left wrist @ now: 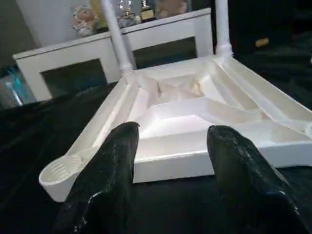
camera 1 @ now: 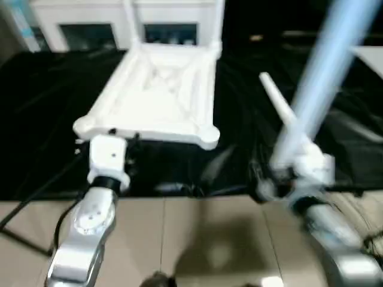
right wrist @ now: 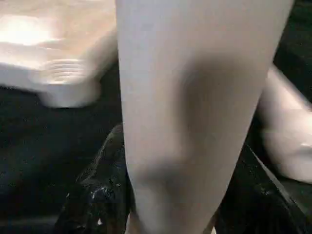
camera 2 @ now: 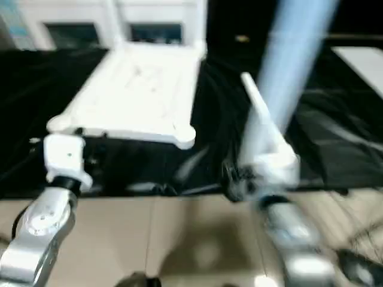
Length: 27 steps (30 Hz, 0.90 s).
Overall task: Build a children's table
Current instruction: Move to table
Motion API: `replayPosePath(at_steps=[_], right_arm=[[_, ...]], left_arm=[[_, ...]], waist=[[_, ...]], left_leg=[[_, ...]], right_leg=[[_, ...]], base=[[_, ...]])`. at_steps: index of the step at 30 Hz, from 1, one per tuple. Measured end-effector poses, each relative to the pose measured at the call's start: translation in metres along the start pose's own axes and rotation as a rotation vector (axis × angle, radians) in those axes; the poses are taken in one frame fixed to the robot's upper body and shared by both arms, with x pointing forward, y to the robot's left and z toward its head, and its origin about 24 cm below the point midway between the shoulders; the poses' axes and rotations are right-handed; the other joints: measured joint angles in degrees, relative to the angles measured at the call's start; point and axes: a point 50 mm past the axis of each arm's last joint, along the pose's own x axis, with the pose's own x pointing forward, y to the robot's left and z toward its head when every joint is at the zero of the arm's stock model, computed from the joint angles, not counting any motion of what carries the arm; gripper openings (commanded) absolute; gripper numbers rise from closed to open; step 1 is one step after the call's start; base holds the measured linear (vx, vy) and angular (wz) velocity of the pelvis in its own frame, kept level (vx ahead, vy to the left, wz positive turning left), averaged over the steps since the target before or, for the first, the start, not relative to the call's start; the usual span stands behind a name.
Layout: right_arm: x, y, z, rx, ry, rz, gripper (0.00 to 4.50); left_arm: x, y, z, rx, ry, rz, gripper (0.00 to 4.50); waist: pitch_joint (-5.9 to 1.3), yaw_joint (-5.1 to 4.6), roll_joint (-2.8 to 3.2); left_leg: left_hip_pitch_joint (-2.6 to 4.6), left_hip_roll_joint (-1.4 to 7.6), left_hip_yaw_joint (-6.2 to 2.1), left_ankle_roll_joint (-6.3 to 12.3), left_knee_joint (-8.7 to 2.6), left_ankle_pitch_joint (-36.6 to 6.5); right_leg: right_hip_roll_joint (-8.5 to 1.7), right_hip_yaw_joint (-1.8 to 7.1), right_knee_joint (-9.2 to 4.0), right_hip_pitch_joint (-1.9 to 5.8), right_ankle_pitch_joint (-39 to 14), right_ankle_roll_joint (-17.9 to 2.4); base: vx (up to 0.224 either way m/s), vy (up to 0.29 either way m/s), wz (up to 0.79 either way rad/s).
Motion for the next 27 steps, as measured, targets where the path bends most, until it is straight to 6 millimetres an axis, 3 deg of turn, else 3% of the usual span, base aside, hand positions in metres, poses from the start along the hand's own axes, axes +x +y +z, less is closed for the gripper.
replayPosePath(at_steps=[1,2,3,4,5,6,7,8,9,10,11,12,13,14,16,18,19,21,22,23,24,25,26,27], right_arm=[[0.002,0.007,0.002,-0.008,-0.011,0.031,1.86],[0.004,0.01,0.004,-0.02,-0.02,0.045,1.86],[0.004,0.008,0.005,-0.04,-0.026,0.049,1.86],[0.005,0.003,0.002,-0.064,-0.012,0.035,1.86],[0.008,0.001,0.002,-0.078,-0.01,0.031,1.86],[0.012,-0.002,0.002,-0.089,-0.013,0.023,1.86],[0.014,-0.005,0.004,-0.083,-0.023,0.004,1.86],[0.015,-0.005,0.004,-0.077,-0.023,0.004,1.86],[0.016,-0.006,0.006,-0.07,-0.032,0.004,1.86],[0.018,-0.009,0.012,-0.073,-0.051,0.005,1.86],[0.022,-0.011,0.02,-0.088,-0.075,0.009,1.86],[0.025,-0.011,0.028,-0.103,-0.1,0.017,1.86],[0.029,-0.013,0.038,-0.126,-0.136,0.024,1.86],[0.03,-0.015,0.039,-0.134,-0.14,0.024,1.86],[0.031,-0.025,0.034,-0.136,-0.112,0.0,1.86],[0.033,-0.027,0.03,-0.134,-0.091,-0.009,1.86],[0.034,-0.025,0.028,-0.125,-0.088,-0.007,1.86],[0.035,-0.023,0.028,-0.116,-0.096,-0.012,1.86],[0.036,-0.021,0.03,-0.107,-0.11,-0.015,1.86],[0.037,-0.02,0.031,-0.103,-0.123,-0.018,1.86],[0.037,-0.02,0.032,-0.1,-0.131,-0.025,1.86],[0.037,-0.021,0.032,-0.098,-0.133,-0.035,1.86],[0.037,-0.023,0.032,-0.097,-0.135,-0.048,1.86],[0.036,-0.026,0.032,-0.099,-0.132,-0.057,1.86]], left_arm=[[0.004,0.001,-0.001,-0.024,0.001,0.019,2.6],[0.007,0.001,0.0,-0.037,-0.001,0.029,2.6],[0.009,-0.002,-0.001,-0.055,0.006,0.035,2.6],[0.011,-0.009,-0.001,-0.062,0.012,0.032,2.6],[0.012,-0.009,0.0,-0.057,0.008,0.043,2.6],[0.013,-0.007,0.0,-0.042,0.007,0.066,2.6],[0.016,-0.005,0.004,-0.033,-0.009,0.082,2.6],[0.016,-0.004,0.005,-0.031,-0.012,0.093,2.6],[0.015,-0.002,0.003,-0.03,-0.006,0.111,2.6],[0.014,-0.001,0.001,-0.04,0.009,0.126,2.6],[0.014,-0.001,0.0,-0.05,0.016,0.135,2.6],[0.014,0.001,0.0,-0.054,0.02,0.144,2.6],[0.015,0.002,0.002,-0.07,0.011,0.15,2.6],[0.016,0.001,0.003,-0.078,0.001,0.134,2.6],[0.019,-0.002,0.011,-0.085,-0.053,0.082,2.6],[0.023,-0.003,0.019,-0.08,-0.095,0.068,2.6],[0.023,-0.002,0.021,-0.081,-0.11,0.062,2.6],[0.025,-0.004,0.022,-0.079,-0.118,0.054,2.6],[0.027,-0.005,0.024,-0.072,-0.123,0.05,2.6],[0.029,-0.005,0.026,-0.067,-0.13,0.046,2.6],[0.03,-0.007,0.027,-0.065,-0.135,0.038,2.6],[0.032,-0.009,0.029,-0.068,-0.141,0.025,2.6],[0.033,-0.011,0.03,-0.081,-0.147,0.015,2.6],[0.032,-0.015,0.026,-0.104,-0.135,0.008,2.6]], waist=[[-0.03,-0.07,-0.12],[-0.21,0.15,-0.95],[-0.15,0.32,-0.93],[-0.08,1.26,-0.93],[0.17,1.55,-0.33],[0.02,1.03,0.64],[-0.06,-0.56,1.81],[0.02,-1.09,1.36],[0.07,-1.63,1.17],[-0.22,-1.79,0.64],[-0.58,-1.67,-0.08],[-0.97,-1.37,-0.87],[-1.5,-0.71,-2.27],[-1.52,0.33,-2.59],[-1.55,2.19,-2.87],[-1.54,2.55,-2.39],[-1.4,2.29,-2.12],[-0.99,1.48,-1.31],[-0.62,1.08,-0.71],[-0.44,1.04,-0.53],[-0.24,1.12,-0.5],[-0.22,1.32,-0.71],[-0.53,1.71,-1.91],[-0.48,1.71,-1.87]], left_leg=[[-0.06,-0.73,0.84,0.56,-0.14,0.3],[-0.15,-1.87,1.85,0.85,-0.51,0.5],[-0.24,-2.69,2.53,0.72,-0.88,0.6],[-0.47,-3.1,0.55,-0.39,1.42,-0.7],[-0.32,-2.66,-3.14,-2.43,4.9,-1.3],[0.23,-0.92,-5.78,-6.35,5.42,-4.0],[0.14,1.22,-6.36,-6.79,5.6,-4.5],[0.05,1.79,-6.35,-6.96,5.24,-4.3],[-0.18,2.61,-6.38,-7.22,4.86,-3.8],[-0.19,2.91,-6.31,-7.07,4.2,-3.2],[-0.27,2.82,-6.22,-7.15,3.75,-3.2],[-0.48,2.3,-6.13,-7.33,3.28,-3.0],[-0.75,1.82,-6.21,-7.67,2.81,-2.9],[-0.73,1.72,-5.96,-7.61,2.07,-2.9],[-0.25,2.04,-5.05,-7.58,0.87,-2.9],[0.28,2.79,-4.3,-8.33,0.4,-2.5],[0.6,3.14,-3.85,-8.35,0.19,-2.5],[1.56,3.76,-3.78,-8.43,-0.32,-2.7],[2.33,4.12,-3.99,-8.38,-0.76,-2.7],[2.9,4.24,-3.76,-8.38,-1.28,-2.7],[3.34,4.1,-3.28,-8.38,-1.53,-2.7],[3.98,3.94,-2.42,-8.38,-1.58,-2.7],[5.36,3.75,-1.06,-8.32,-1.29,-2.7],[5.75,3.79,-0.44,-7.79,-0.31,-3.9]], right_leg=[[1.55,-1.13,0.87,0.11,-0.4,0.2],[2.36,-0.98,-0.05,0.62,-0.6,0.3],[2.52,0.38,-0.22,0.73,-1.3,-1.0],[1.55,0.74,-0.72,0.41,-0.6,-0.8],[1.01,-0.01,-0.86,0.55,-0.1,-0.6],[0.54,-1.96,-1.33,0.94,0.3,-0.4],[0.93,-2.85,-1.97,1.18,0.0,-0.6],[1.86,-1.87,-1.07,0.99,-0.7,-1.0],[3.14,-0.73,1.59,0.78,-1.7,-1.2],[3.46,-0.58,3.23,0.99,-1.8,-1.3],[3.3,-0.33,2.53,1.63,-1.8,-1.3],[2.87,0.52,0.71,2.66,-1.8,-1.4],[2.35,0.98,-0.74,2.87,-1.6,0.5],[2.13,0.87,-1.27,2.5,-1.2,0.3],[1.49,0.51,-1.64,1.84,-0.9,0.2],[1.39,0.13,-1.7,1.68,-0.9,0.2],[1.36,-0.14,-2.19,2.01,-0.9,0.1],[1.4,-1.34,-4.12,3.21,-0.9,0.1],[1.4,-2.23,-5.33,4.58,-1.0,0.1],[1.38,-2.36,-4.93,5.64,-1.5,-0.2],[1.27,-2.19,-3.9,6.14,-2.6,-0.6],[1.15,-1.41,-2.47,7.0,-3.6,-0.6],[1.01,0.51,-2.26,7.56,-4.0,0.1],[1.04,0.78,-2.54,7.91,-4.1,0.1]], base=[[-0.088,0.13,-0.08],[-0.088,0.13,-0.08],[-0.124,0.12,-0.05],[-0.114,0.133,-0.14],[-0.114,0.133,-0.14],[-0.104,0.16,-0.39],[-0.129,0.082,-0.07],[-0.129,0.082,-0.07],[-0.128,-0.016,0.27],[-0.104,-0.022,0.1],[-0.104,-0.022,0.1],[-0.101,-0.043,-0.1],[-0.112,-0.089,-0.19],[-0.112,-0.089,-0.19],[-0.102,-0.088,-0.21],[-0.078,-0.052,-0.16],[0.0,0.0,0.0],[0.0,0.0,0.0],[0.013,0.068,-0.1],[0.013,0.068,-0.1],[-0.019,0.051,-0.11],[0.0,0.0,0.0],[0.0,0.0,0.0],[0.125,-0.043,0.01]])
